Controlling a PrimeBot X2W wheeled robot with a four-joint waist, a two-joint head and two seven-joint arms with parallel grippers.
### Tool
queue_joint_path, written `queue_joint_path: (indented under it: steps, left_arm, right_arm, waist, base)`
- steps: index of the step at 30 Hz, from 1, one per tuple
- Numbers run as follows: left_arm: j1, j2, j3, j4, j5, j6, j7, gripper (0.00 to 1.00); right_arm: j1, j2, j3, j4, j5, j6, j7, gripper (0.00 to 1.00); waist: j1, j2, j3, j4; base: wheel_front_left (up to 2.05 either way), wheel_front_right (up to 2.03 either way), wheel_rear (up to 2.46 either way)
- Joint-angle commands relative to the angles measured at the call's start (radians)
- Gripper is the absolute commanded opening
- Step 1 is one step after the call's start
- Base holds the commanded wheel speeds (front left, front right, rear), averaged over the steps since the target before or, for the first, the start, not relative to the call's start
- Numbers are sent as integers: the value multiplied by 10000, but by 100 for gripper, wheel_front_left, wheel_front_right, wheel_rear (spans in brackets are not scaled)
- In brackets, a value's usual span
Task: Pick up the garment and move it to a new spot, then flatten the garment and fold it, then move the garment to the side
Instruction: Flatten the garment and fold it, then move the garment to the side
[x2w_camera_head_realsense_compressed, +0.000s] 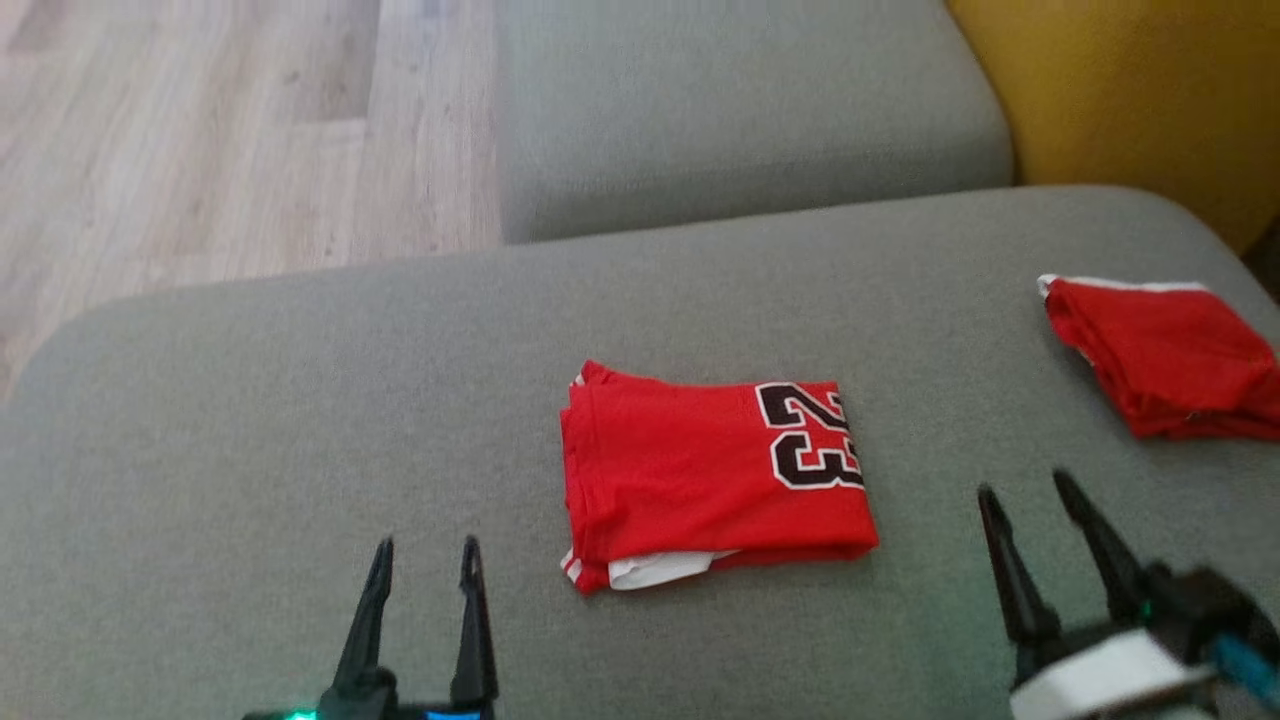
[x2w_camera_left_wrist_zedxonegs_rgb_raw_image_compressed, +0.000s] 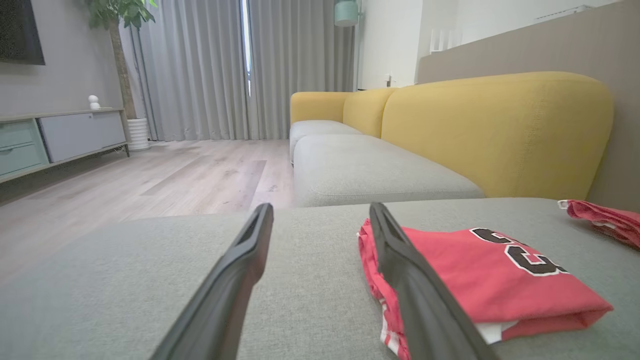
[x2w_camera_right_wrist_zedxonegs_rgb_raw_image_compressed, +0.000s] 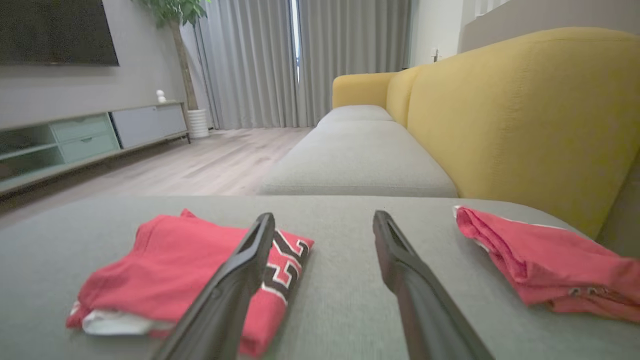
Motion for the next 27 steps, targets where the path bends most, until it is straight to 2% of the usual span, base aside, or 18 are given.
queue_joint_path:
  steps: [1, 11, 27]
  left_arm:
    - [-25, -80, 474, -216, -67, 47, -95, 100]
    - [863, -84, 1212, -218, -163, 46, -95, 100]
    - [1060, -85, 1201, -433, 172, -82, -95, 100]
  right_arm:
    - [66, 69, -52, -434, -204, 65, -135, 100]
    - [950, 448, -326, -521, -531, 65, -136, 100]
    - [1069, 438, -453, -433, -469, 65, -137, 100]
  waist:
    - [1, -1, -183, -54]
    - [1, -1, -438, 47]
    - [1, -1, -363, 278]
  base:
    - [0, 0, 0]
    - [0, 0, 0]
    - [0, 0, 0]
